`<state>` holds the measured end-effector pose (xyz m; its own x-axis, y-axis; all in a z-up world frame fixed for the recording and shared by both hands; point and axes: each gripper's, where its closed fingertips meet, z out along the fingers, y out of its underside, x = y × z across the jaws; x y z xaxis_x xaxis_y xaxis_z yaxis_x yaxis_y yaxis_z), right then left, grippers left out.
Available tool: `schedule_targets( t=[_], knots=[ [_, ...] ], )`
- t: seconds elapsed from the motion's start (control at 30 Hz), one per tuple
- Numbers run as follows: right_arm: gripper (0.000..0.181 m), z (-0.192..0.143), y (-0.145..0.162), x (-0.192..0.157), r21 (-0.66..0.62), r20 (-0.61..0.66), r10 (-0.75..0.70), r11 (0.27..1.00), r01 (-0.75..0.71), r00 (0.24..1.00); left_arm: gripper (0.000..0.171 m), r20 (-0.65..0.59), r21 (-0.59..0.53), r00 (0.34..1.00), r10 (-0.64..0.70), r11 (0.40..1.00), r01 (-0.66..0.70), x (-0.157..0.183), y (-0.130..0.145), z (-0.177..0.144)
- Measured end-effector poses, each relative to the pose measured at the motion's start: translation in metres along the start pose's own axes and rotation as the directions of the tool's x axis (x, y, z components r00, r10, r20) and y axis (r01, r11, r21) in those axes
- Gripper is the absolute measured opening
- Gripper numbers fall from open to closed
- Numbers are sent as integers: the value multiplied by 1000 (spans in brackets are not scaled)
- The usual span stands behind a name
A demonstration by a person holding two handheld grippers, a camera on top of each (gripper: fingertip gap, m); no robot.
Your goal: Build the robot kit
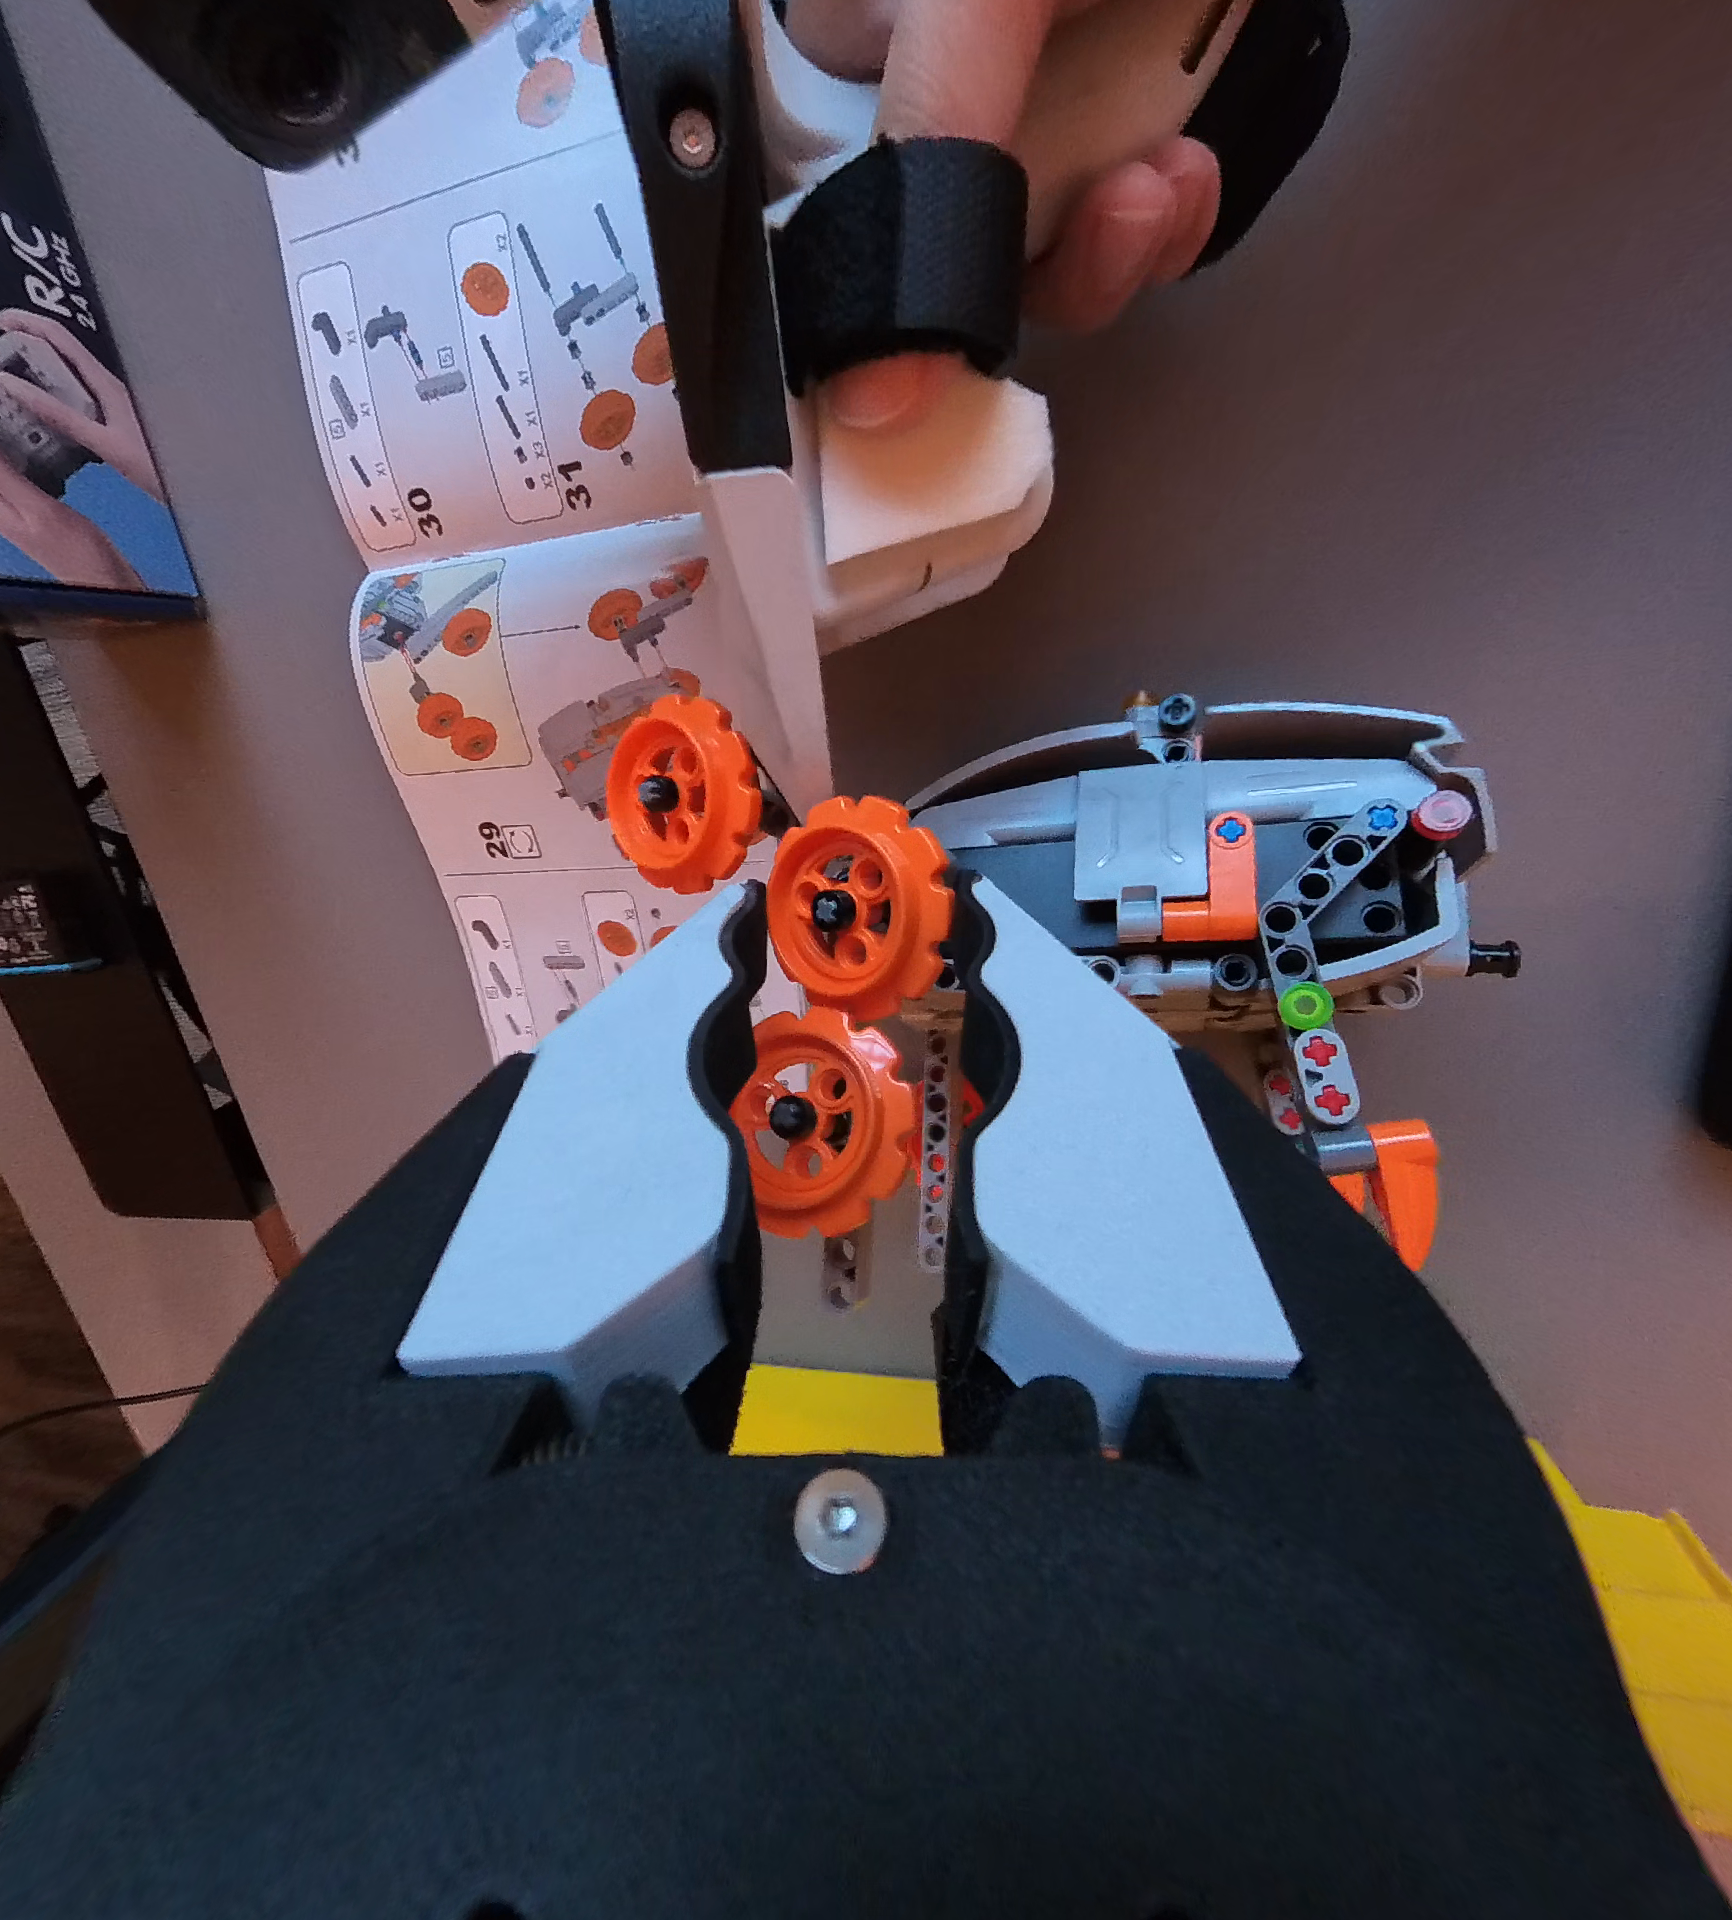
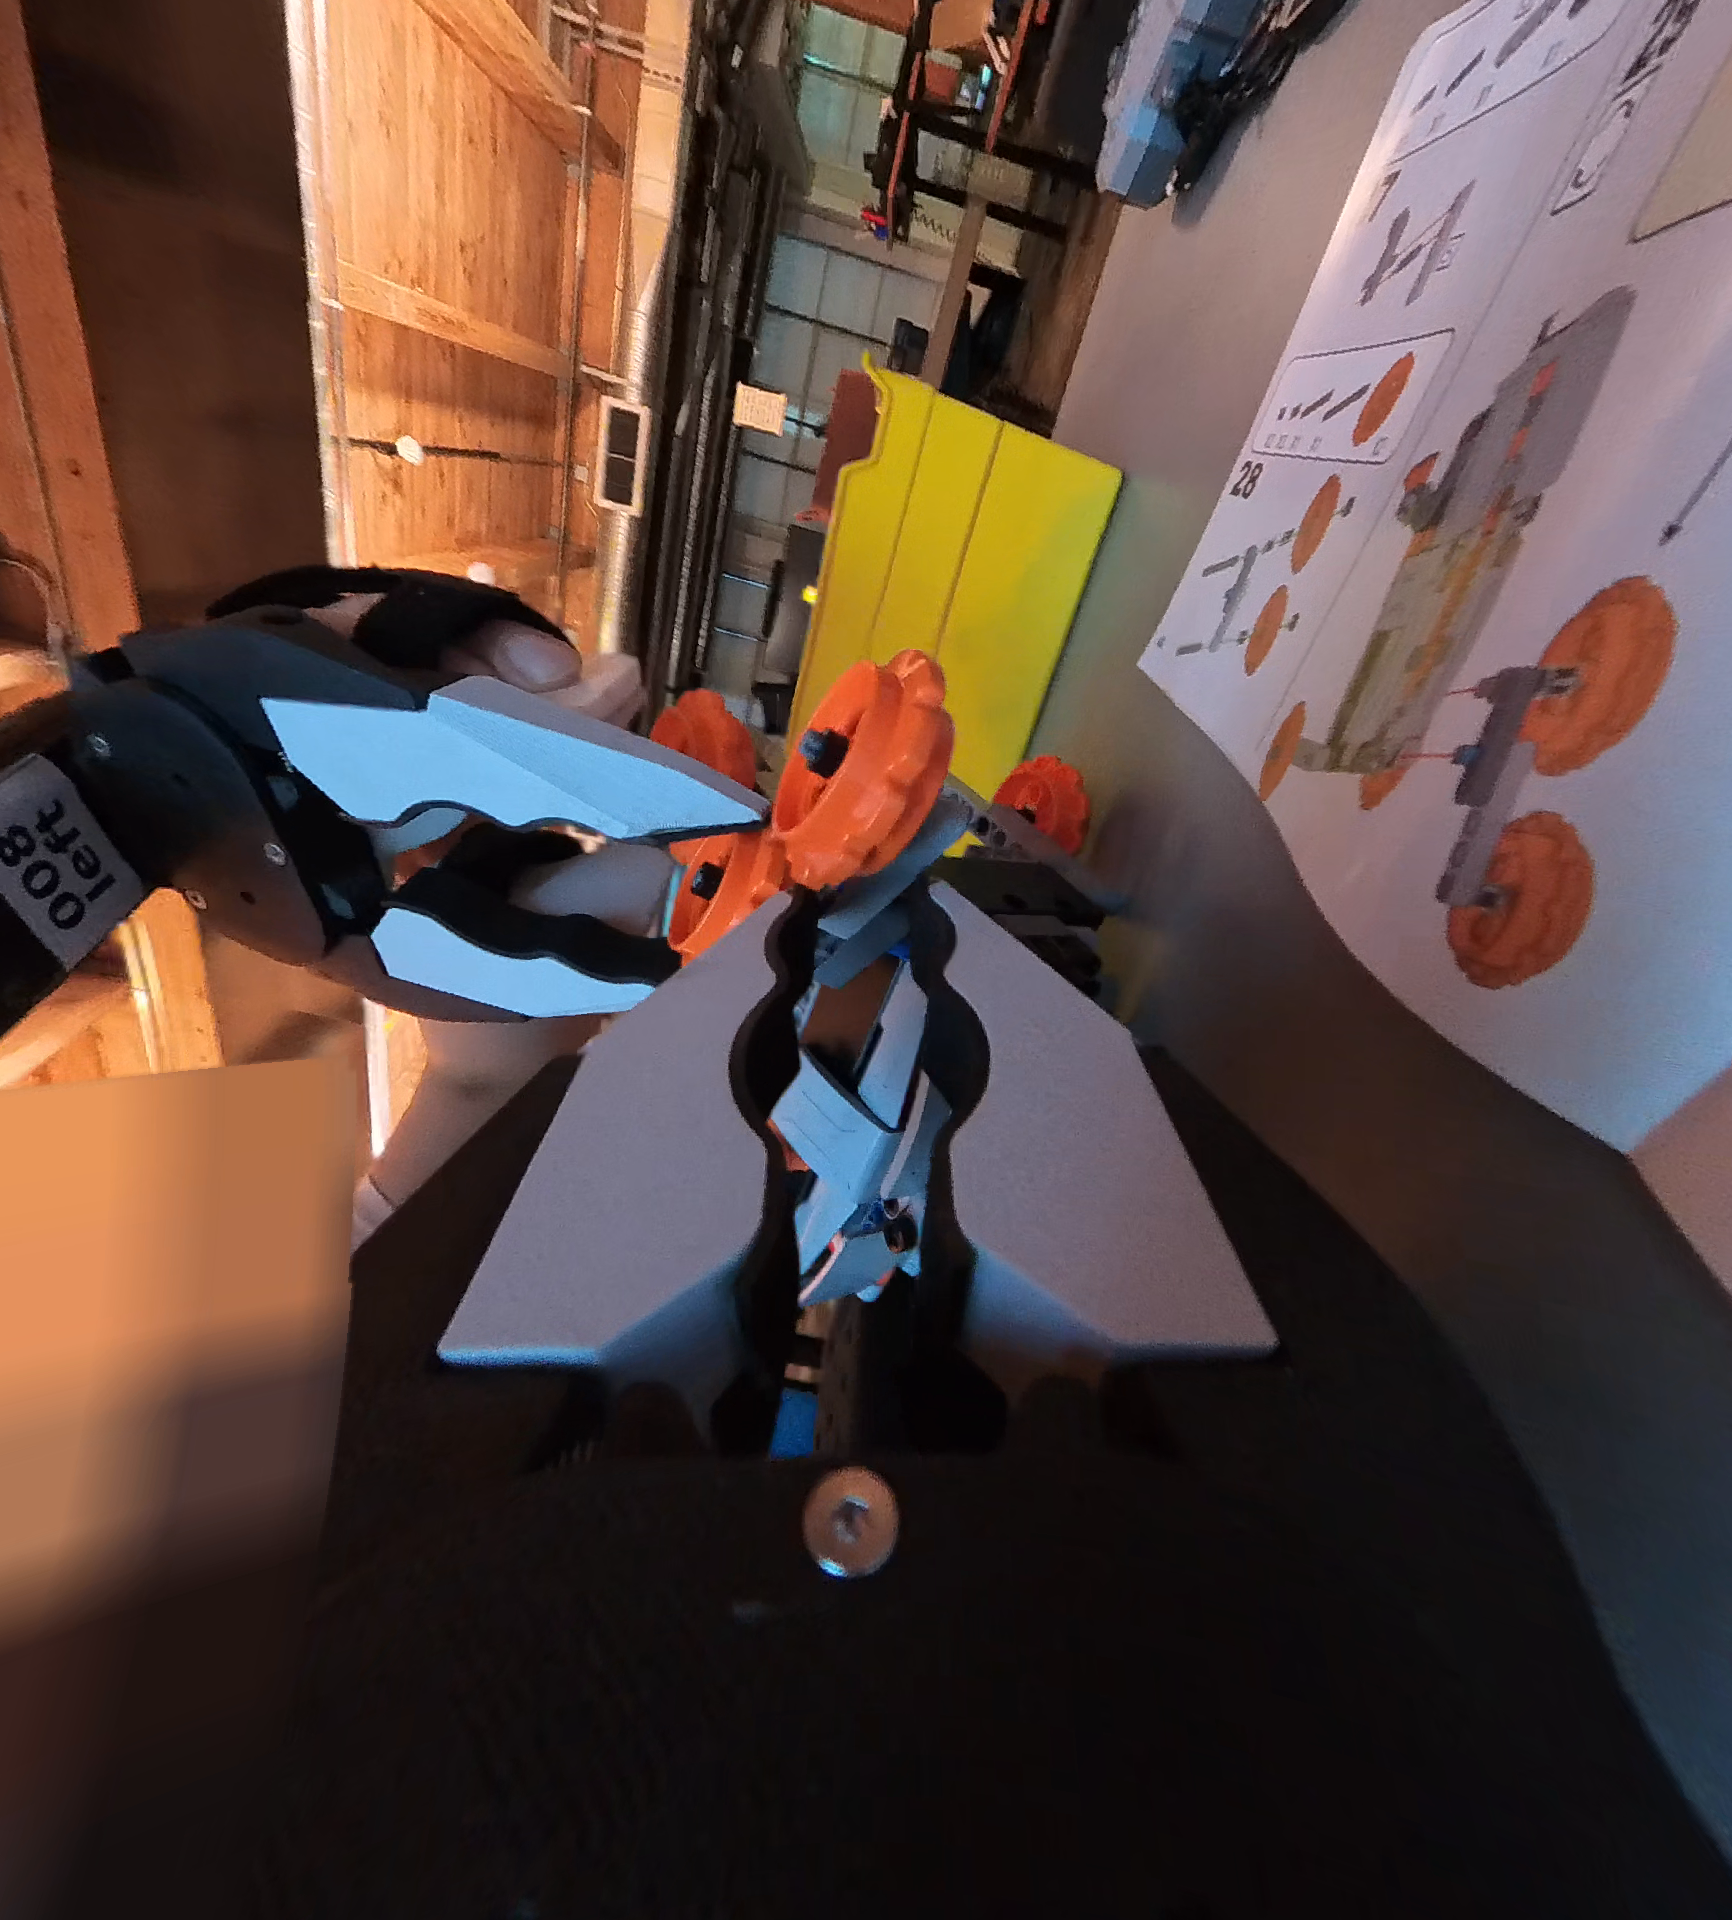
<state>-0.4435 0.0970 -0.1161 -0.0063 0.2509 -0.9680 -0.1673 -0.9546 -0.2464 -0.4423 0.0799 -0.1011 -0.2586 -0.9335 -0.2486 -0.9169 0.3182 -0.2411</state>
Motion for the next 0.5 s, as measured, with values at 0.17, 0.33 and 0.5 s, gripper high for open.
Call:
schedule_targets(
  t=[0.17,0.33,0.5],
  knots=[
    [13,2,-1,1,38,91,88,995,-91,992,34,21,-15,999,31,999,-31,2,2,-2],
    [17,5,-3,-1,48,112,125,990,-131,986,34,44,-35,998,52,998,-50,2,5,-2],
    [13,6,0,0,25,72,107,994,-109,992,34,69,-31,995,66,997,-64,3,6,-3]
  ],
)
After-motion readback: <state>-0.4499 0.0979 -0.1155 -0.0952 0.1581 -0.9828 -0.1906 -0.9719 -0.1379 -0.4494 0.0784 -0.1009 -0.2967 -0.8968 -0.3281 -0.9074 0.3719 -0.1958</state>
